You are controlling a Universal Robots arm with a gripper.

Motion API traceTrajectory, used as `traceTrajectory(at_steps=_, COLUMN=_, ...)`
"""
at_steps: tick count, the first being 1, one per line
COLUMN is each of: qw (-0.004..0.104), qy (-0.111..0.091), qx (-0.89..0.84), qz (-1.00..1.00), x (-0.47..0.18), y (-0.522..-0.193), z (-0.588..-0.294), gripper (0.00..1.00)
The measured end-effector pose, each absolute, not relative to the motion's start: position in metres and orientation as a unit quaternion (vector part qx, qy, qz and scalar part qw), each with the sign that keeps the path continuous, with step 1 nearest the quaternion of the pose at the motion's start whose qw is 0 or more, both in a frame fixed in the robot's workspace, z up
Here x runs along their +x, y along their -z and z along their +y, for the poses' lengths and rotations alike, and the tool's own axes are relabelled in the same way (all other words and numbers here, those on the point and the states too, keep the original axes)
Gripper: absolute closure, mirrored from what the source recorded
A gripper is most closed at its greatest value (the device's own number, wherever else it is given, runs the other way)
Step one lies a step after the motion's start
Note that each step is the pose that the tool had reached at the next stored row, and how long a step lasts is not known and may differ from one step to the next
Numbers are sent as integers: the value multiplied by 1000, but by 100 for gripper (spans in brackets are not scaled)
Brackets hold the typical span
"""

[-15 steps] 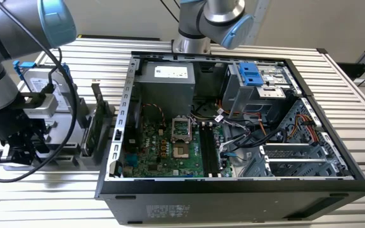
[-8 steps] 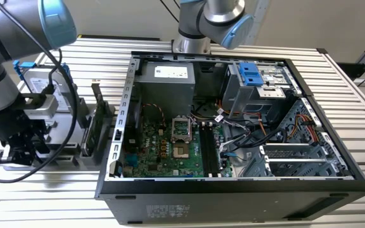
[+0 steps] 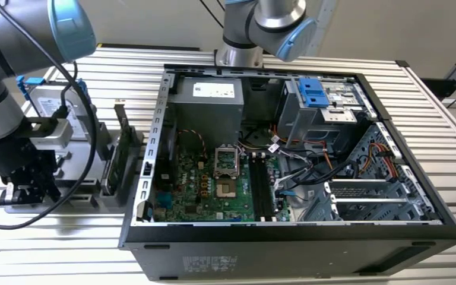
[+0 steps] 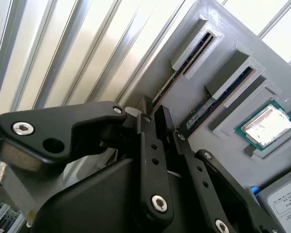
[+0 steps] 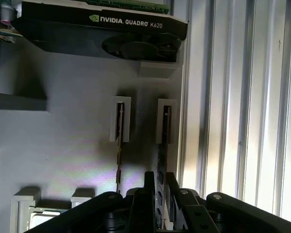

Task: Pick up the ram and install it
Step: 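Pick up the ram and move it above insertion slot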

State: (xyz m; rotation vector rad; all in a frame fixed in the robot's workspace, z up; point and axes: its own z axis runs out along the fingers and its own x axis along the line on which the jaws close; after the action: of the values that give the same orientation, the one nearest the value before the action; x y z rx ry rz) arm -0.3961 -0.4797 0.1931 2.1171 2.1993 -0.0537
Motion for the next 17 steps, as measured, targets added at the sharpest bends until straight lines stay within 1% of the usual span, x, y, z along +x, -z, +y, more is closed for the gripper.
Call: traceTrajectory(at_steps=17, qw=45, qy=19, qx=693, qz=720, x=-396, y=-193, z=-480, gripper=0)
